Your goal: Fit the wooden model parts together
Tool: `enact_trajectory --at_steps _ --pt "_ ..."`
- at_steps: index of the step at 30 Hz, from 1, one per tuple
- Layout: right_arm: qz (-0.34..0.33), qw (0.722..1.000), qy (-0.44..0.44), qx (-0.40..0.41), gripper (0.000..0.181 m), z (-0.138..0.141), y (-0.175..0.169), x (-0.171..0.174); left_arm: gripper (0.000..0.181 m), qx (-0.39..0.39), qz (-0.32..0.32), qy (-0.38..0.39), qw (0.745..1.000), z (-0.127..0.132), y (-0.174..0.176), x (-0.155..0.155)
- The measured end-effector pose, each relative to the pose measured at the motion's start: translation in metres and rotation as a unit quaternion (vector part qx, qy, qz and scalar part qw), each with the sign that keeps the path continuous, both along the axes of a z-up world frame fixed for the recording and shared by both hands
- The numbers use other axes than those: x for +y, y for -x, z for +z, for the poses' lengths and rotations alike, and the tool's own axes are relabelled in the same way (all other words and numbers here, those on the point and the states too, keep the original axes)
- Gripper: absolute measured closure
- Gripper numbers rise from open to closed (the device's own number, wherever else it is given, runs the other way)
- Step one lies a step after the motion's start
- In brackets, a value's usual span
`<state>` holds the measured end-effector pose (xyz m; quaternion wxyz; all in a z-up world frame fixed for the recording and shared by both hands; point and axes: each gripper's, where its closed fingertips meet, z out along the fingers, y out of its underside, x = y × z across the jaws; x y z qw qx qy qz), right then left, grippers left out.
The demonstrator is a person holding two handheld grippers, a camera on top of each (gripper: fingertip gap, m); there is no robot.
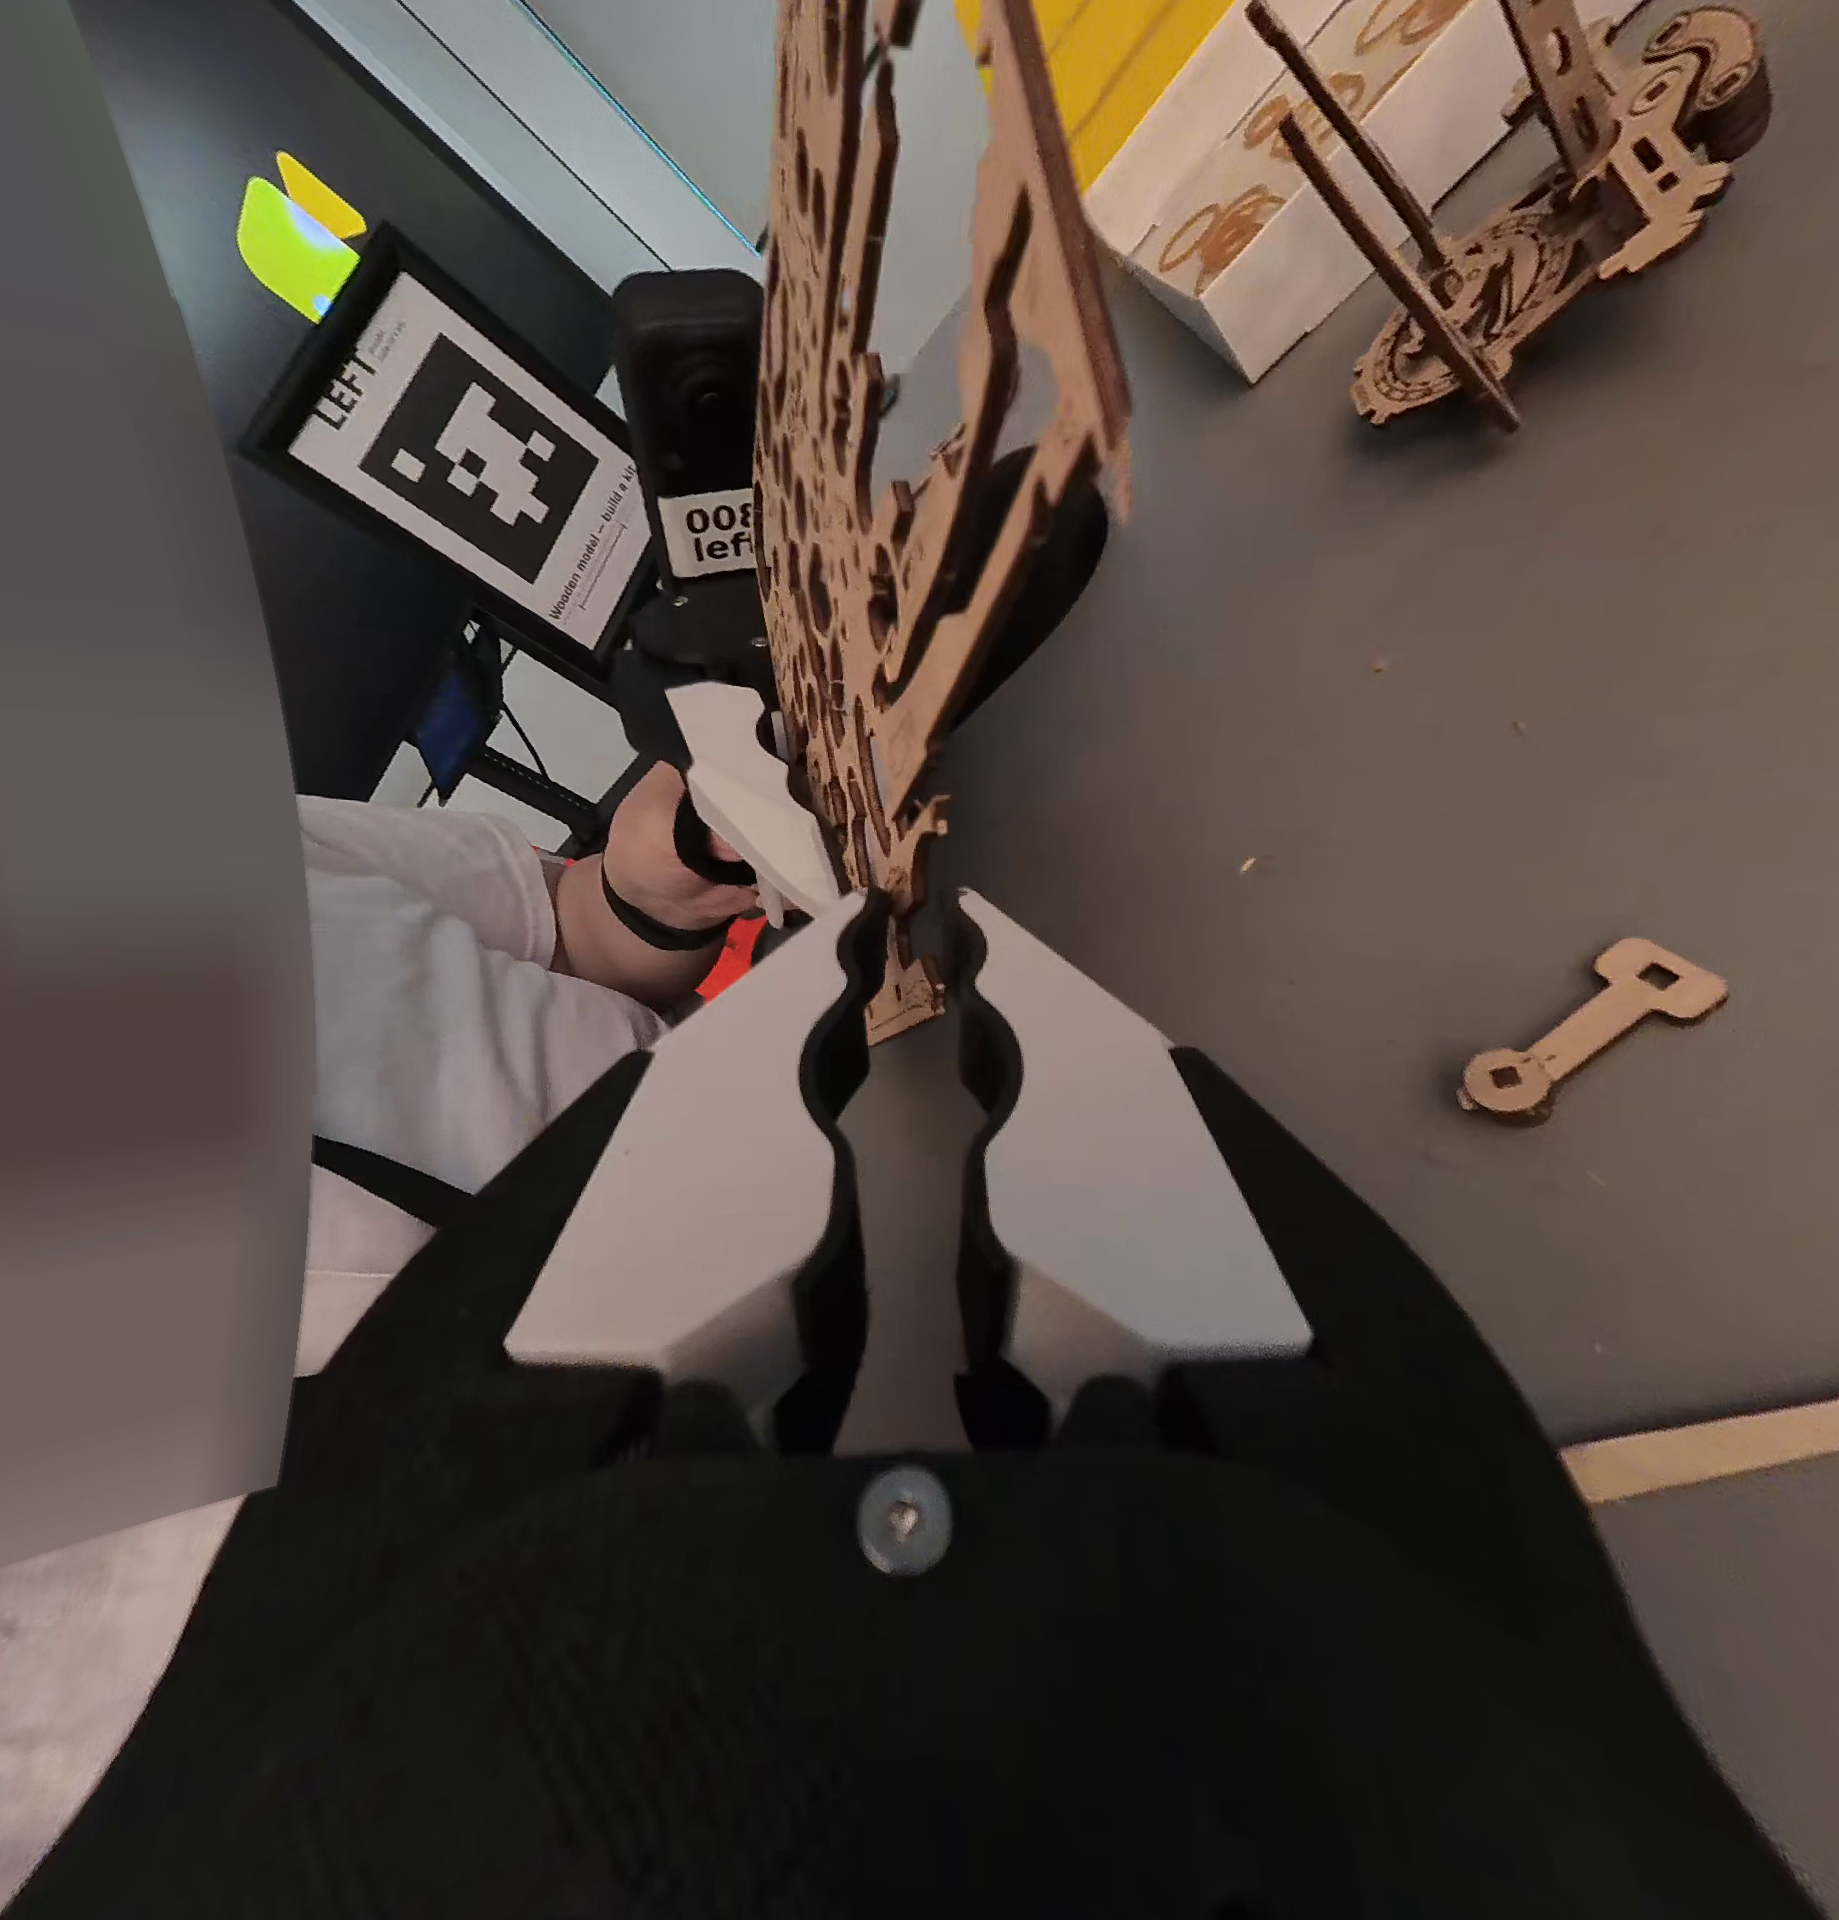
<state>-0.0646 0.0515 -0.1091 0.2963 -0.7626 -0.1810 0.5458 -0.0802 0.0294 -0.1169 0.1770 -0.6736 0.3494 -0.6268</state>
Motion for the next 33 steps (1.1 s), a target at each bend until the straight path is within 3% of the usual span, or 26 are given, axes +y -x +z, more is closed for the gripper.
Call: enact_trajectory --at_steps 14,33 --pt "0.006 1.000 0.009 -0.022 0.178 0.001 -0.004 -0.001 0.181 0.016 -0.001 -0.022 1.000 -0.003 -0.001 -0.002" --pt "-0.031 0.990 -0.047 -0.126 0.175 -0.016 -0.004 0.000 0.181 0.055 0.013 -0.058 0.997 -0.014 0.000 -0.003"
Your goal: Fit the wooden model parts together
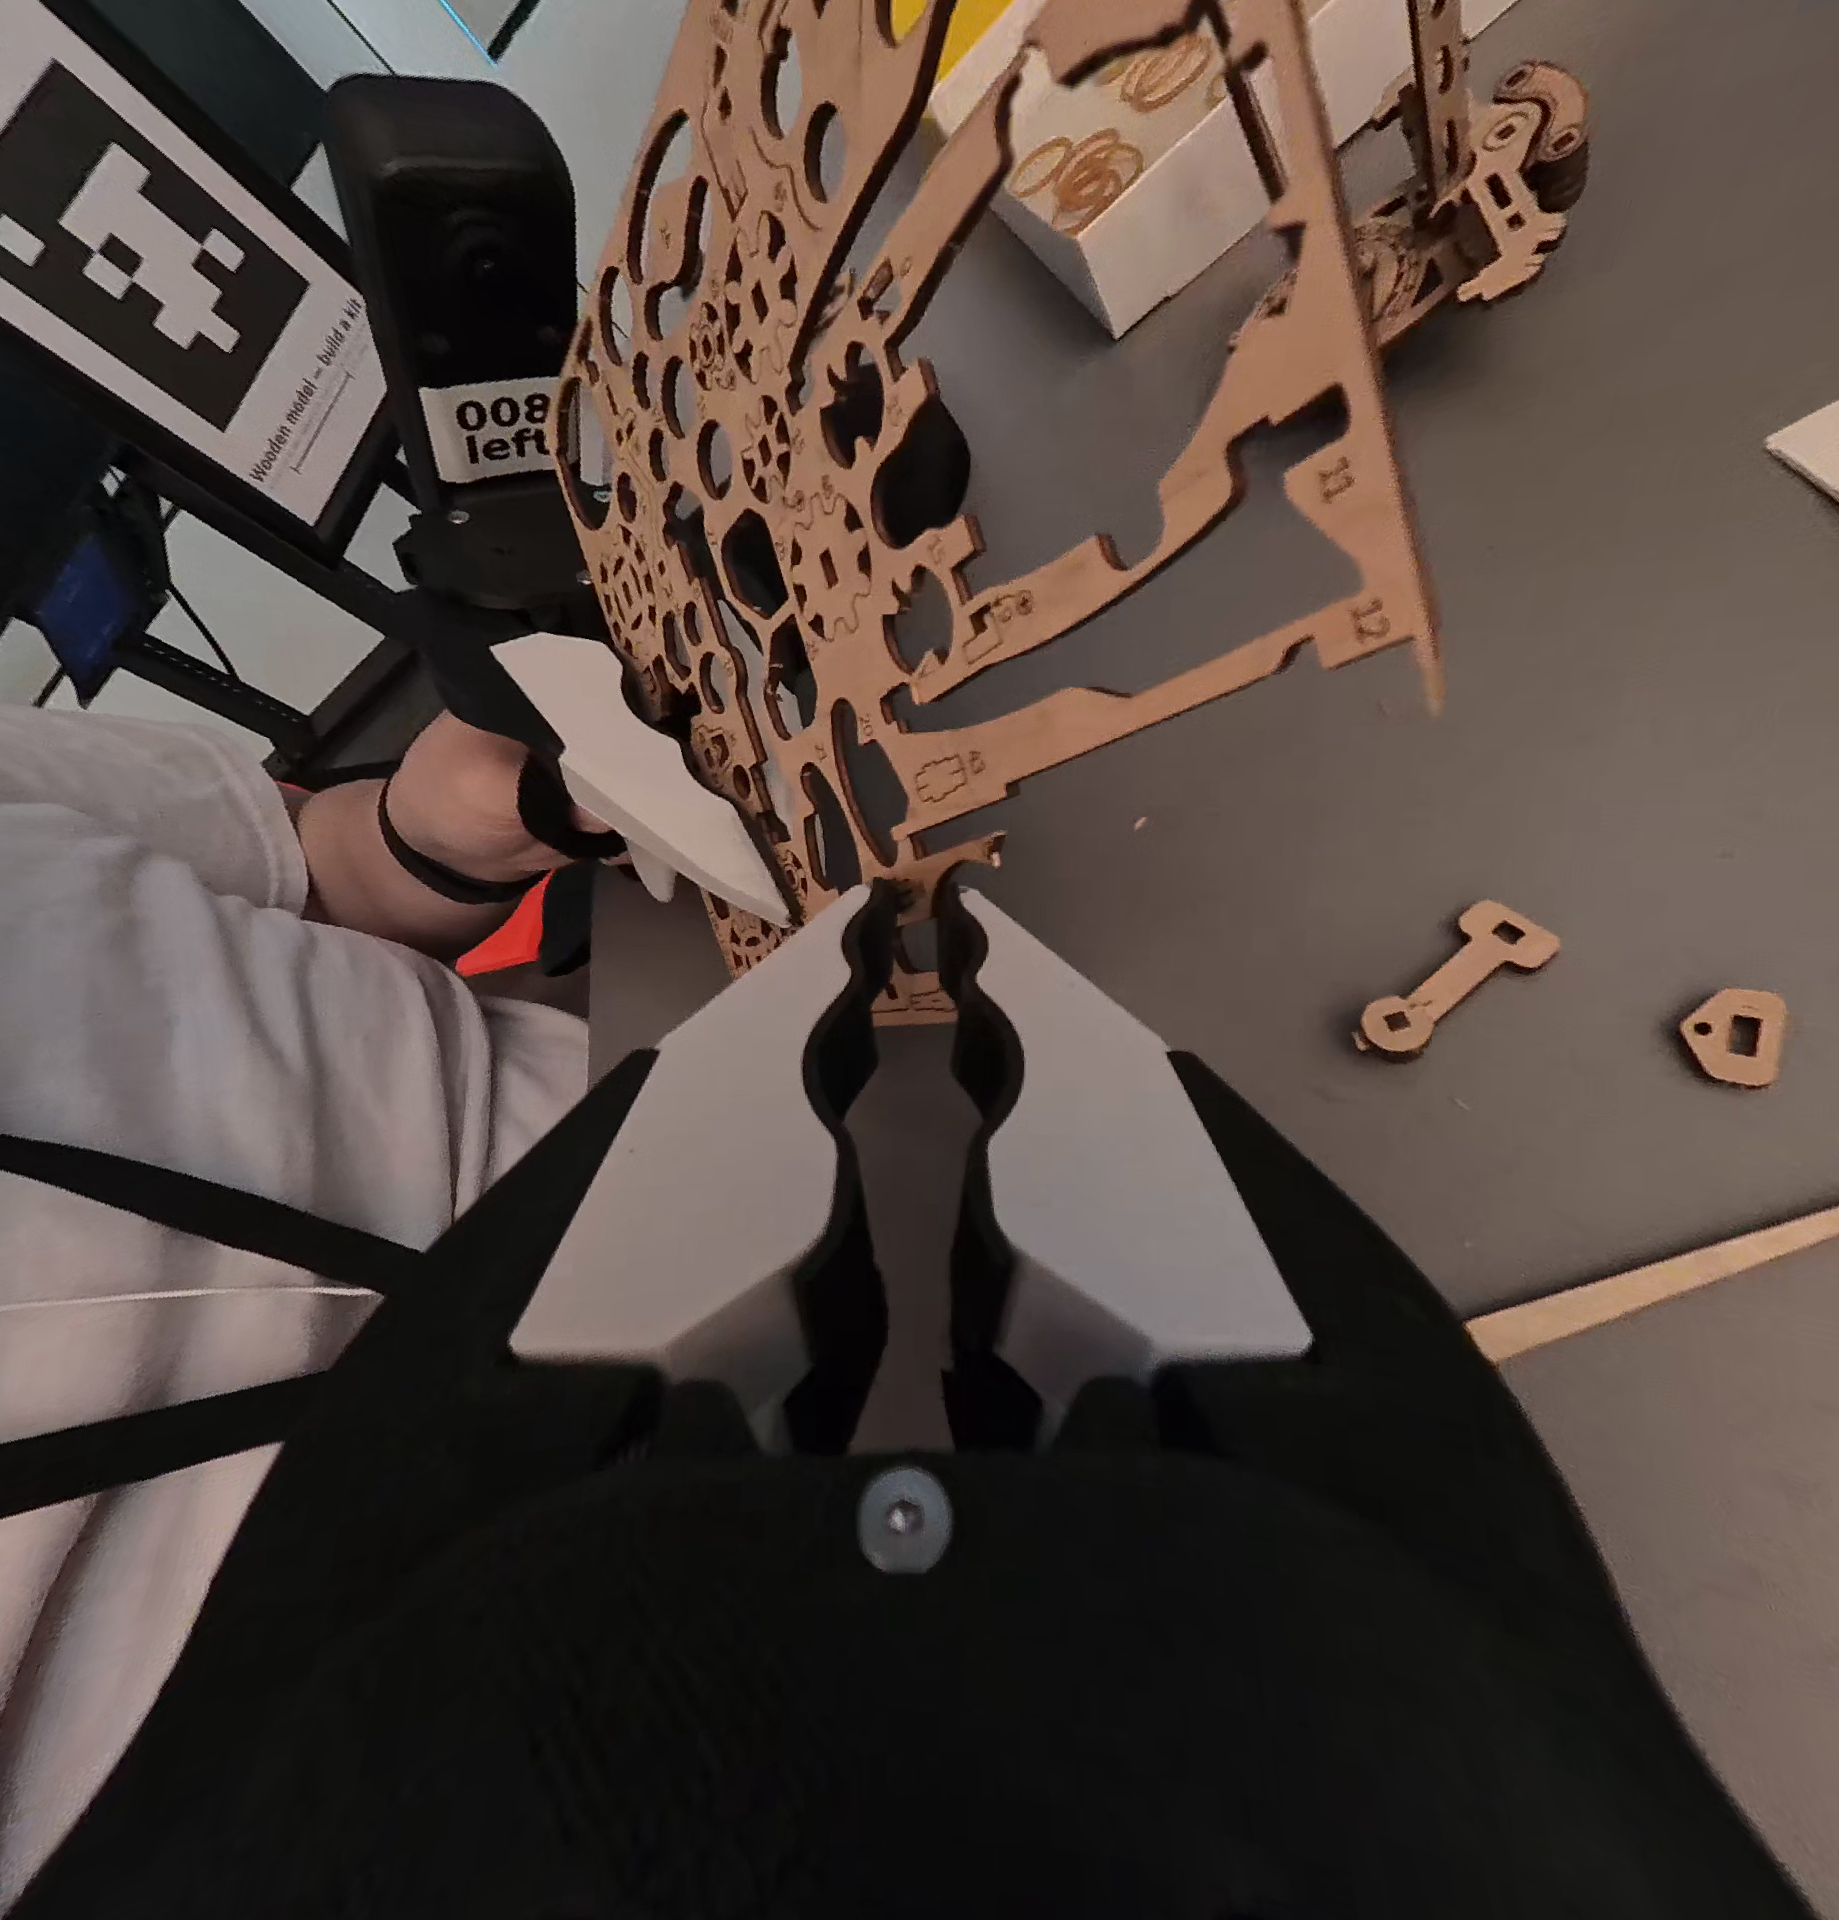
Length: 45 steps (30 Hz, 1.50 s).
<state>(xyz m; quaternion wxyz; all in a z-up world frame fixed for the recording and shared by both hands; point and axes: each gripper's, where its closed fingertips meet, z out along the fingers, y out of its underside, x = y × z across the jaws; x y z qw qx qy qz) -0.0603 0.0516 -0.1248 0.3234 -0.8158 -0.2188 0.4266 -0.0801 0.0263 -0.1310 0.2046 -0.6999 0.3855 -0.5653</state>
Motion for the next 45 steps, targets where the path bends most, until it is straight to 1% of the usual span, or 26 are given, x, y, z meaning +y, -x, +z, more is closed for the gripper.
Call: enact_trajectory --at_steps 2,4,5,6,7,8,10,11,14,17,22,24,25,26,27,28,30,31,33,37,40,45 --pt "0.024 0.999 -0.019 0.011 0.175 0.007 0.000 -0.003 0.181 -0.010 -0.006 0.005 1.000 0.003 0.000 0.000" --pt "0.041 0.999 -0.018 0.019 0.176 0.012 0.000 -0.007 0.181 -0.022 -0.017 0.016 0.999 0.006 0.000 -0.003" --pt "0.046 0.999 -0.024 0.012 0.176 0.013 -0.001 -0.007 0.176 -0.024 -0.017 0.018 0.999 0.007 -0.001 -0.003" --pt "0.046 0.999 -0.028 0.002 0.176 0.011 -0.002 -0.006 0.176 -0.022 -0.016 0.018 0.999 0.006 -0.002 -0.003" --pt "0.043 0.999 -0.029 -0.009 0.175 0.009 -0.003 -0.005 0.181 -0.020 -0.015 0.016 1.000 0.005 -0.003 -0.003" --pt "0.041 0.999 -0.028 -0.014 0.174 0.008 -0.003 -0.004 0.181 -0.019 -0.016 0.017 1.000 0.005 -0.003 -0.003" --pt "0.030 0.999 -0.013 -0.011 0.174 0.007 -0.004 -0.002 0.181 -0.023 -0.015 0.026 0.999 0.006 -0.004 -0.004" --pt "0.029 0.999 -0.013 -0.022 0.173 0.004 -0.004 -0.002 0.180 -0.023 -0.015 0.033 0.999 0.005 -0.004 -0.004" --pt "0.023 0.998 -0.025 -0.058 0.172 0.000 -0.003 -0.003 0.180 -0.023 -0.017 0.054 0.998 0.003 -0.003 -0.006" --pt "0.010 0.997 -0.038 -0.072 0.172 0.001 -0.002 -0.002 0.180 -0.028 -0.011 0.060 0.998 0.004 -0.002 -0.006" --pt "-0.005 0.988 -0.087 -0.126 0.171 -0.001 -0.002 0.002 0.181 -0.026 -0.002 0.065 0.998 0.002 -0.001 -0.003" --pt "-0.012 0.981 -0.130 -0.145 0.171 0.003 -0.001 0.004 0.180 -0.033 0.000 0.070 0.997 0.004 0.000 -0.001" --pt "-0.009 0.979 -0.153 -0.137 0.171 0.009 0.000 0.004 0.181 -0.045 -0.003 0.076 0.996 0.007 0.001 0.000" --pt "-0.005 0.984 -0.139 -0.115 0.171 0.013 0.001 0.002 0.177 -0.052 -0.009 0.084 0.995 0.009 0.002 0.000" --pt "0.004 0.991 -0.108 -0.081 0.172 0.016 0.001 -0.001 0.177 -0.058 -0.013 0.090 0.994 0.011 0.002 -0.001" --pt "0.016 0.995 -0.085 -0.048 0.174 0.020 0.001 -0.004 0.181 -0.064 -0.017 0.092 0.994 0.013 0.002 -0.002" --pt "0.027 0.998 -0.062 -0.012 0.176 0.023 0.000 -0.006 0.176 -0.070 -0.022 0.092 0.993 0.015 0.001 -0.005" --pt "0.027 0.998 -0.061 -0.017 0.176 0.021 -0.001 -0.006 0.181 -0.066 -0.022 0.088 0.994 0.014 0.001 -0.005" --pt "0.027 0.997 -0.062 -0.022 0.175 0.020 -0.002 -0.006 0.181 -0.062 -0.021 0.079 0.995 0.014 0.000 -0.005" --pt "0.016 1.000 -0.020 0.002 0.175 0.018 -0.002 -0.005 0.181 -0.056 -0.020 0.062 0.996 0.014 0.000 -0.007" --pt "0.015 0.999 0.005 0.040 0.177 0.022 -0.002 -0.007 0.181 -0.058 -0.016 0.043 0.997 0.016 -0.001 -0.008" --pt "0.011 1.000 -0.007 0.026 0.178 0.023 -0.002 -0.007 0.180 -0.059 -0.011 0.013 0.998 0.017 -0.001 -0.010"
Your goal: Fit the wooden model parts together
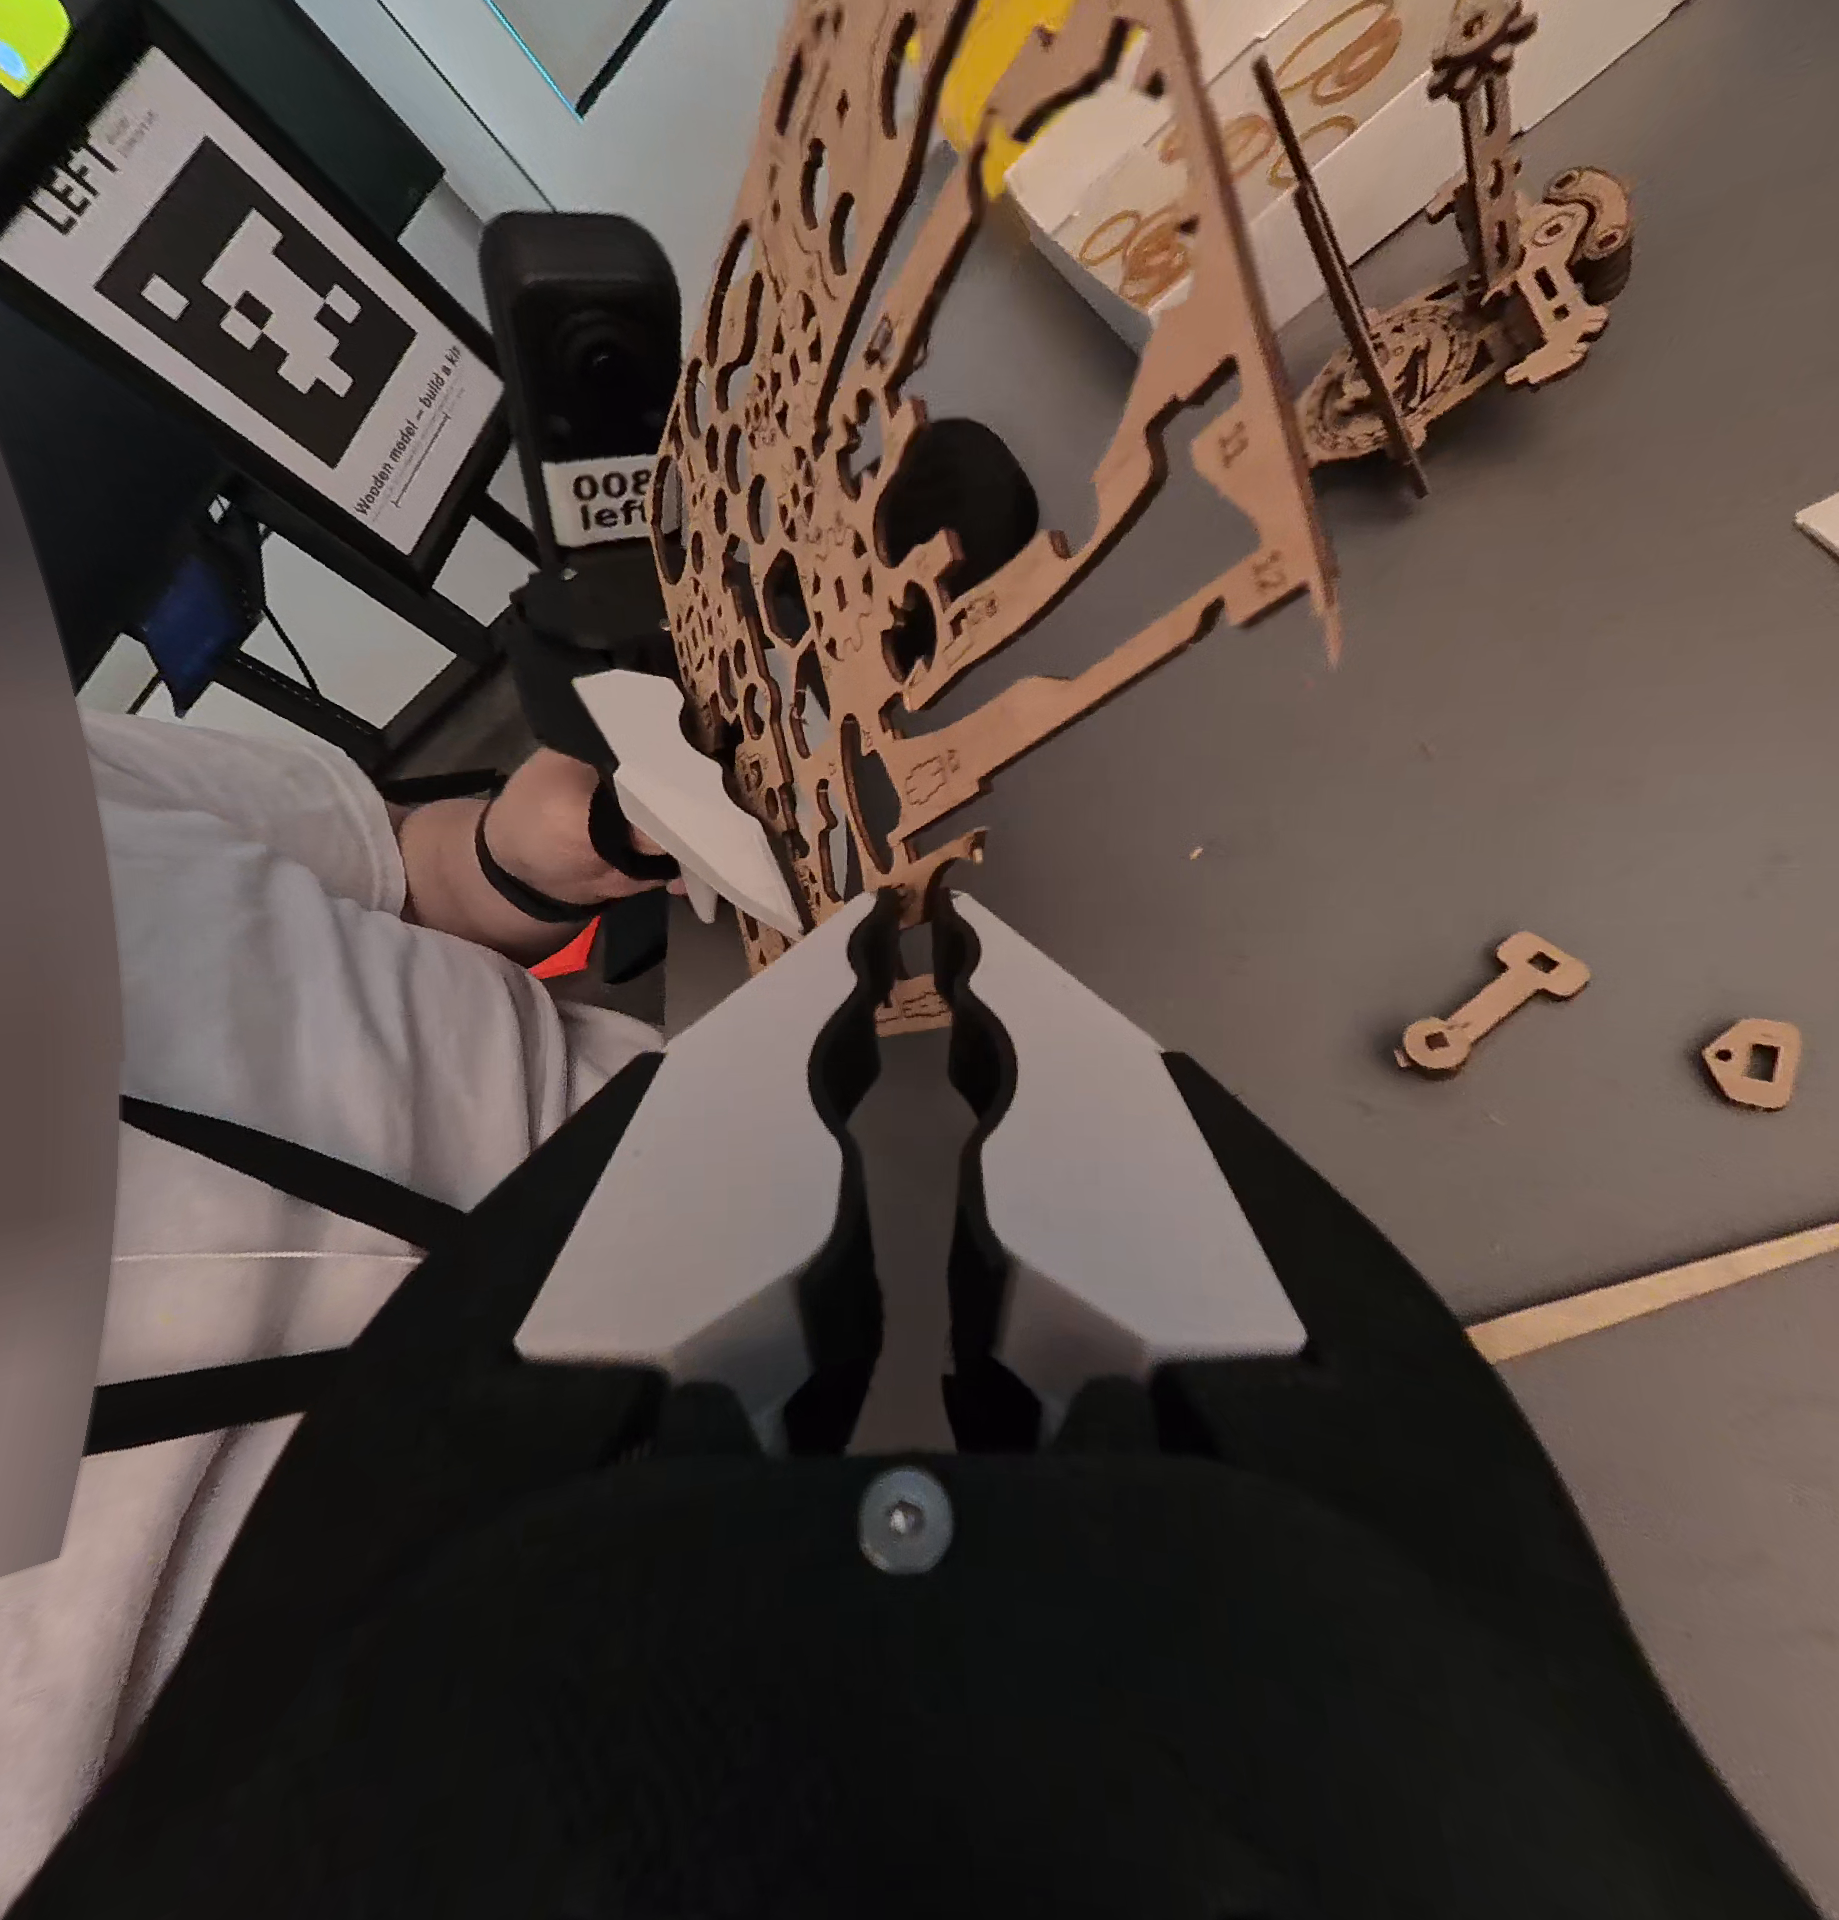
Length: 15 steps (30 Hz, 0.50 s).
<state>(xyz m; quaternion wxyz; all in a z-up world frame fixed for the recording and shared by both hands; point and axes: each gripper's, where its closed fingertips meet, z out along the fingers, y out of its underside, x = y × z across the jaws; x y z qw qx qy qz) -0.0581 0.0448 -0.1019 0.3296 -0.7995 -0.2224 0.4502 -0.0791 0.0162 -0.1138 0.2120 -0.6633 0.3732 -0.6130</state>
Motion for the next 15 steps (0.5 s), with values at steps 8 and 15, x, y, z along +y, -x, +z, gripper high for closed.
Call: enact_trajectory --at_steps 8,15 --pt "-0.017 0.999 -0.010 -0.027 0.178 0.0002 0.0011 0.0013 0.180 0.011 0.028 -0.055 0.998 0.0004 0.0004 0.0003" --pt "-0.009 0.998 -0.041 -0.041 0.176 0.0068 0.0045 0.0005 0.176 -0.006 0.031 -0.019 0.999 0.0030 0.0035 0.0044"
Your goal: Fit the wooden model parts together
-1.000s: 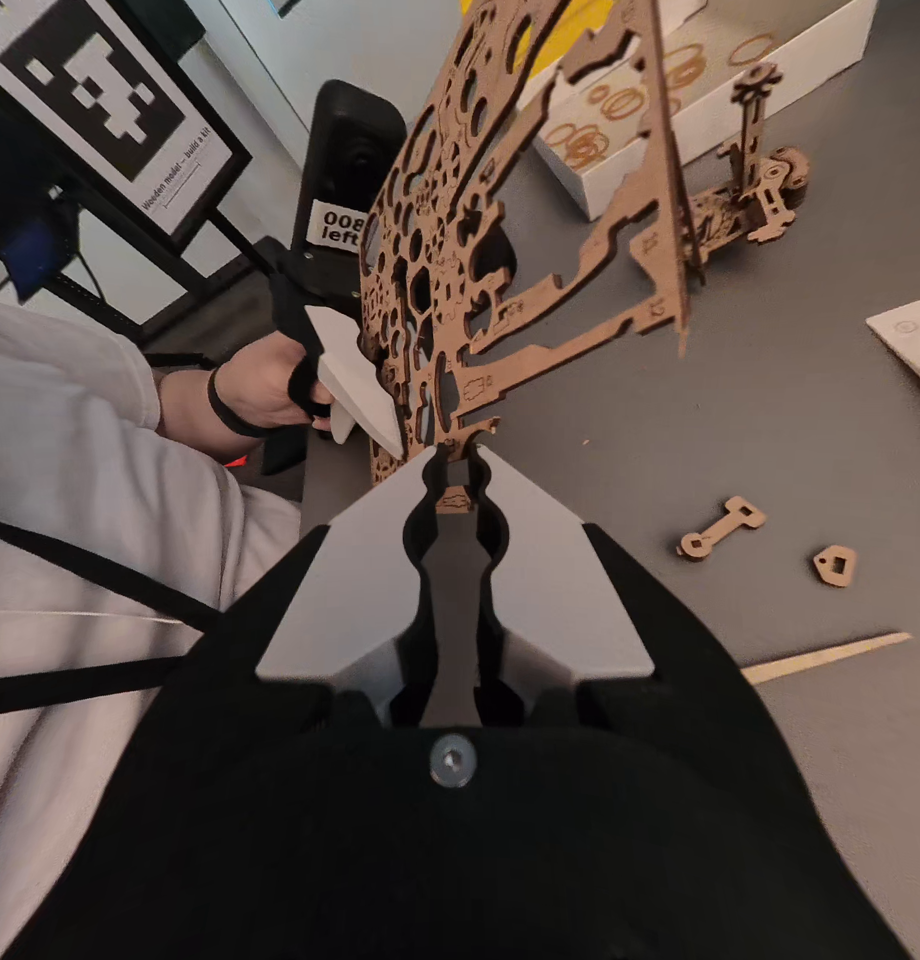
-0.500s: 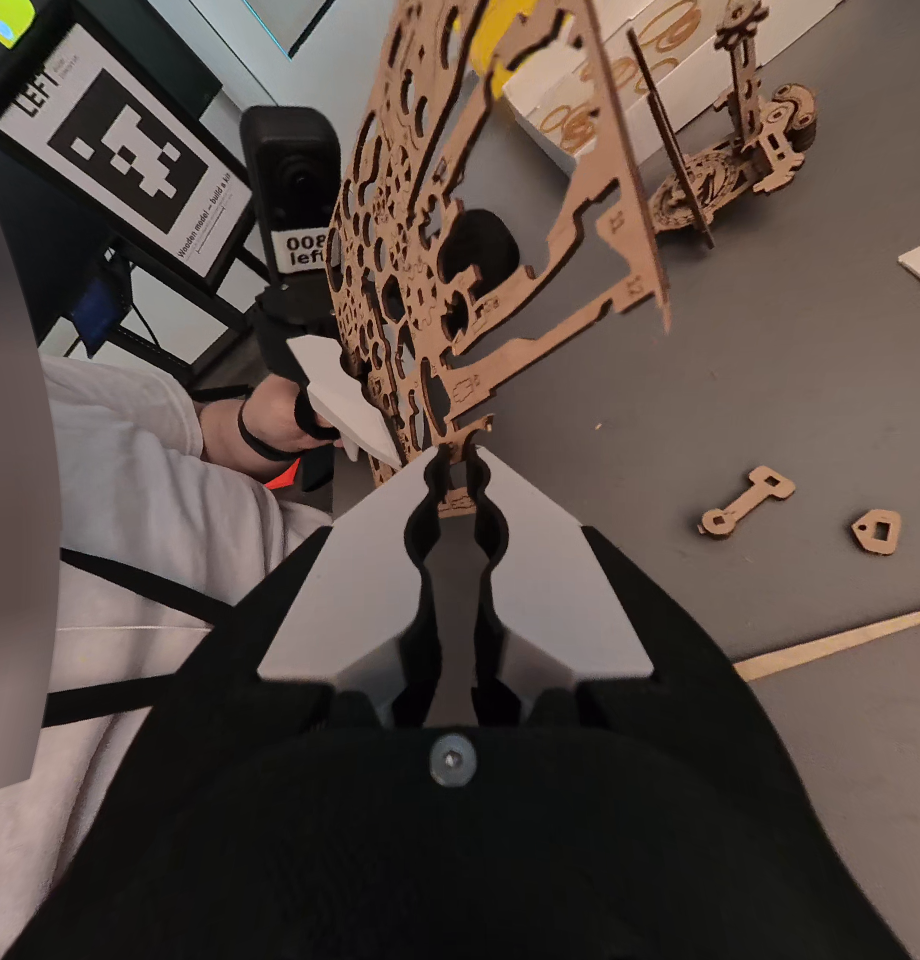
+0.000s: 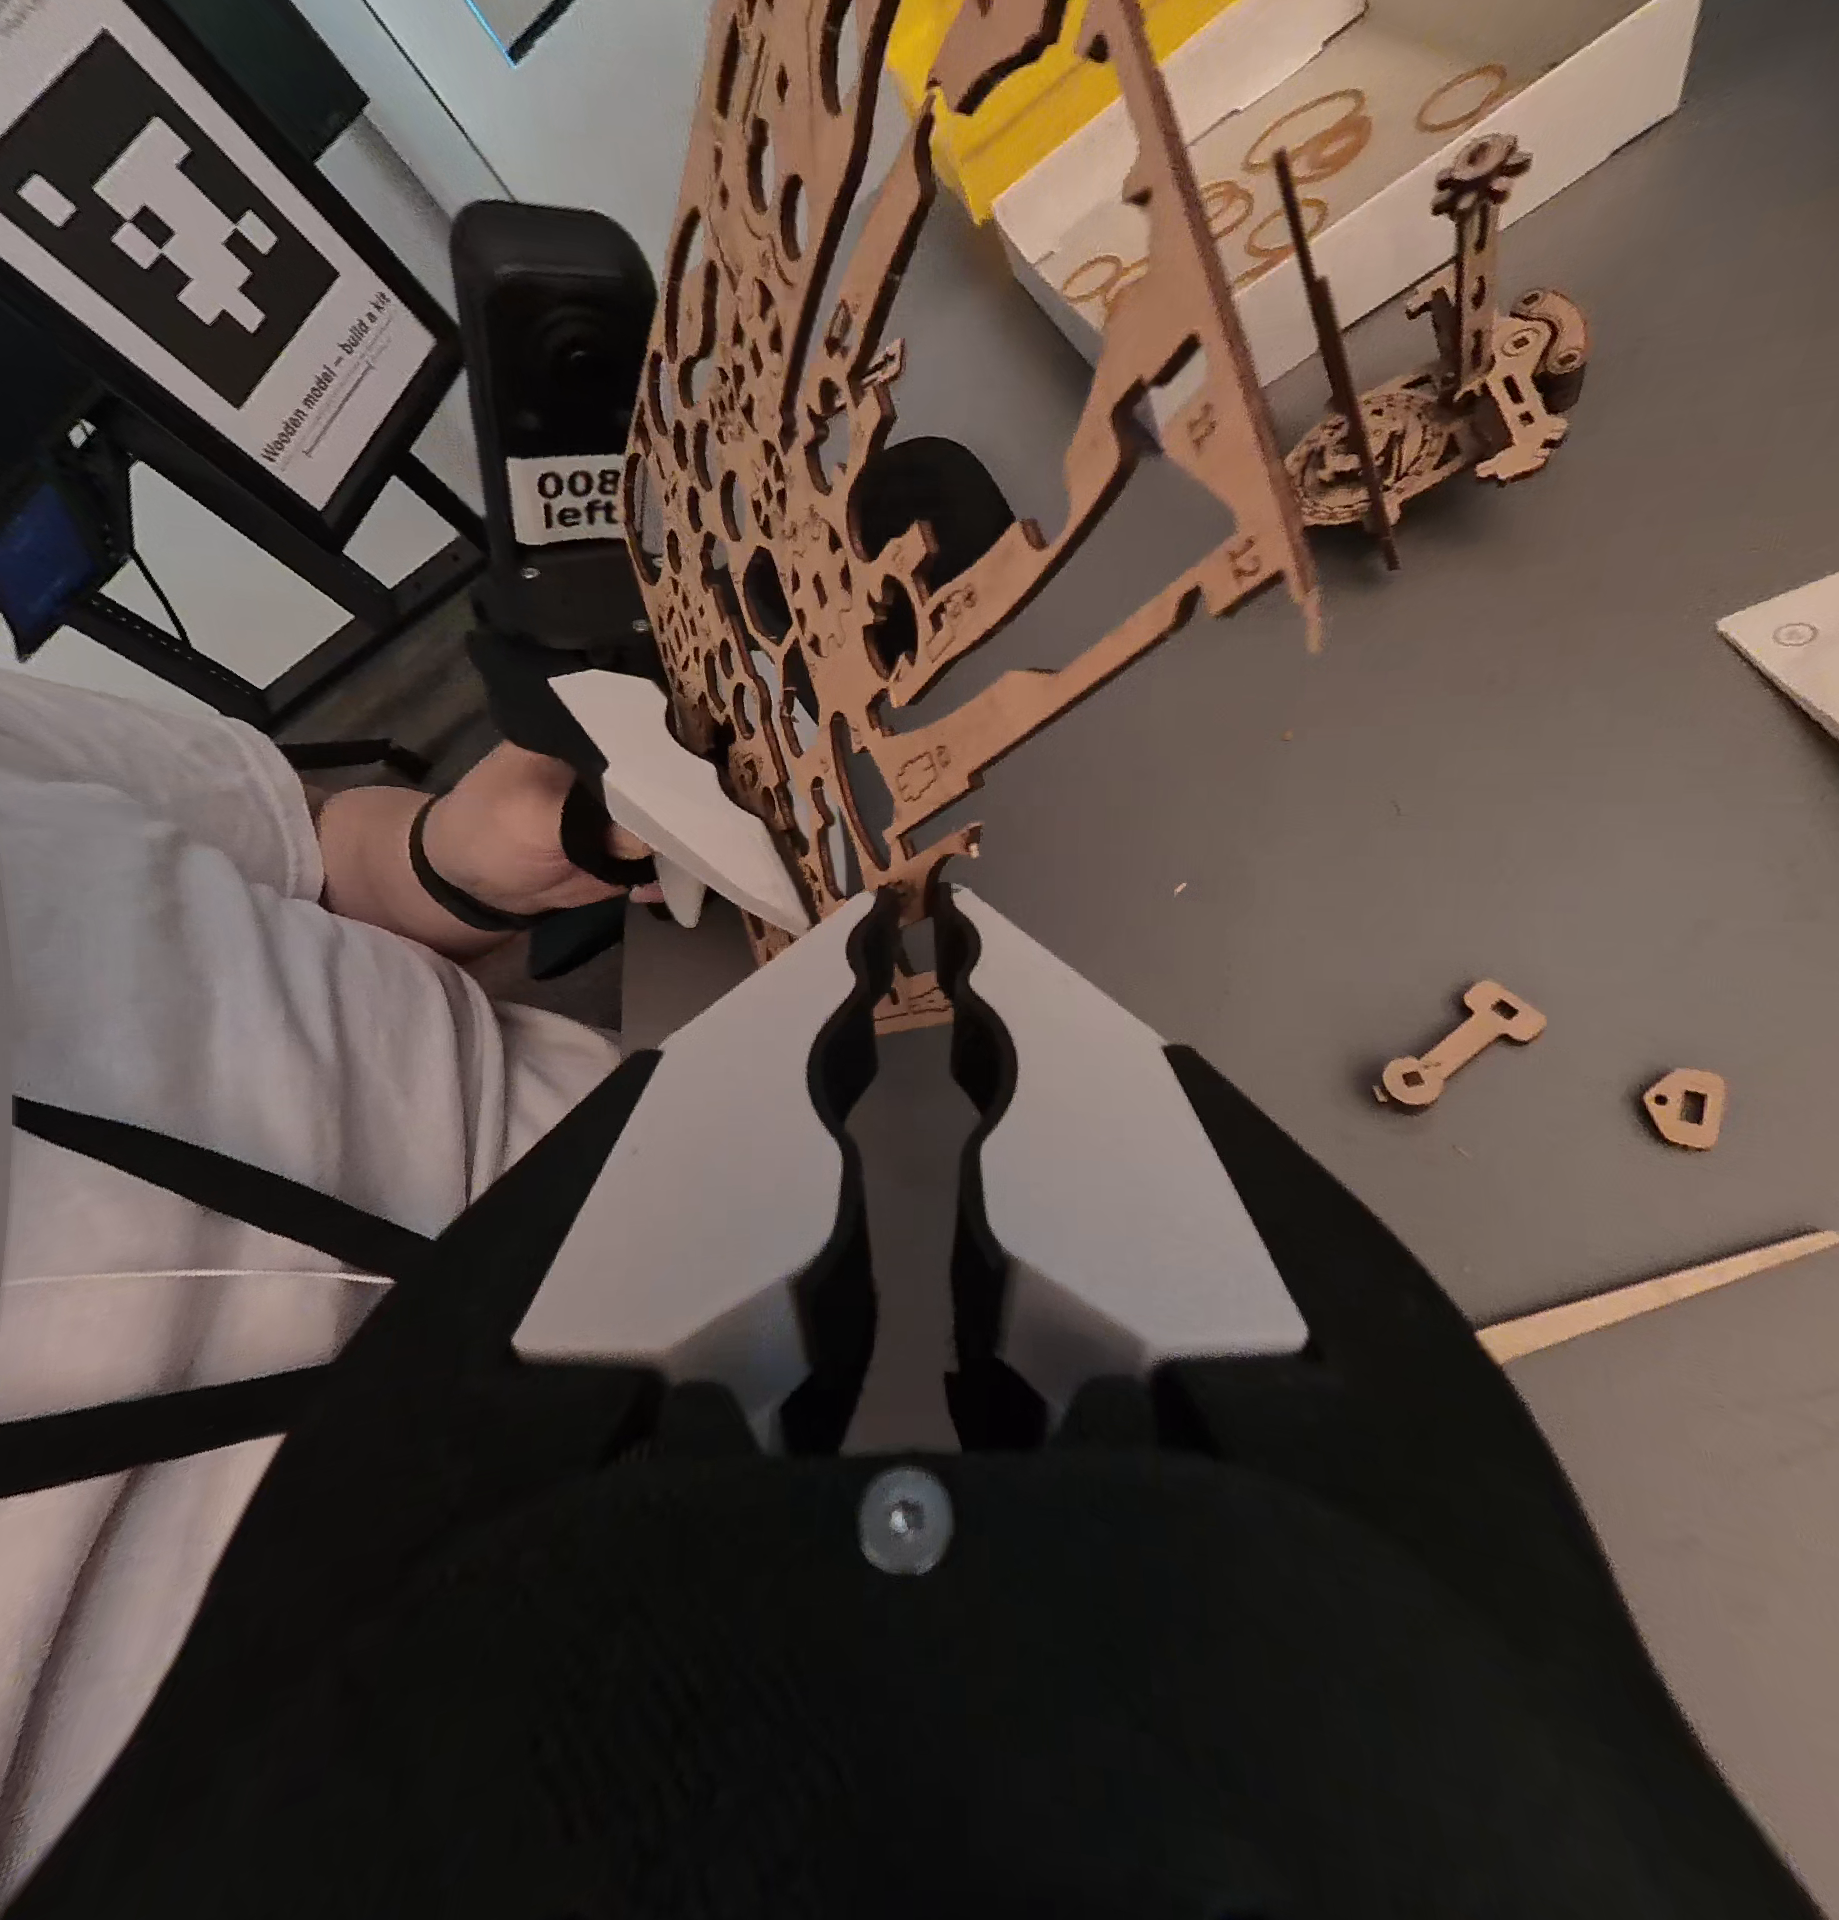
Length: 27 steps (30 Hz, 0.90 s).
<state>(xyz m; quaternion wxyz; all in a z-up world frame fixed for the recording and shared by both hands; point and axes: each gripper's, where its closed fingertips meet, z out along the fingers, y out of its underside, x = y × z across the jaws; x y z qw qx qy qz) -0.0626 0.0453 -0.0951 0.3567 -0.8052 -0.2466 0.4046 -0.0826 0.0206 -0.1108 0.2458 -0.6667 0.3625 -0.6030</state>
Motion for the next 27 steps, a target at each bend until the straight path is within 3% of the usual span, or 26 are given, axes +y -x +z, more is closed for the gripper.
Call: enact_trajectory --at_steps 12,27 --pt "-0.022 0.999 0.025 0.034 0.175 0.0015 -0.0007 0.0037 0.180 -0.014 0.005 -0.003 1.000 0.0046 -0.0017 -0.0006" --pt "-0.049 0.998 -0.025 -0.016 0.175 -0.0035 -0.0014 0.0032 0.180 0.009 0.021 -0.058 0.998 0.0020 -0.0021 -0.0036"
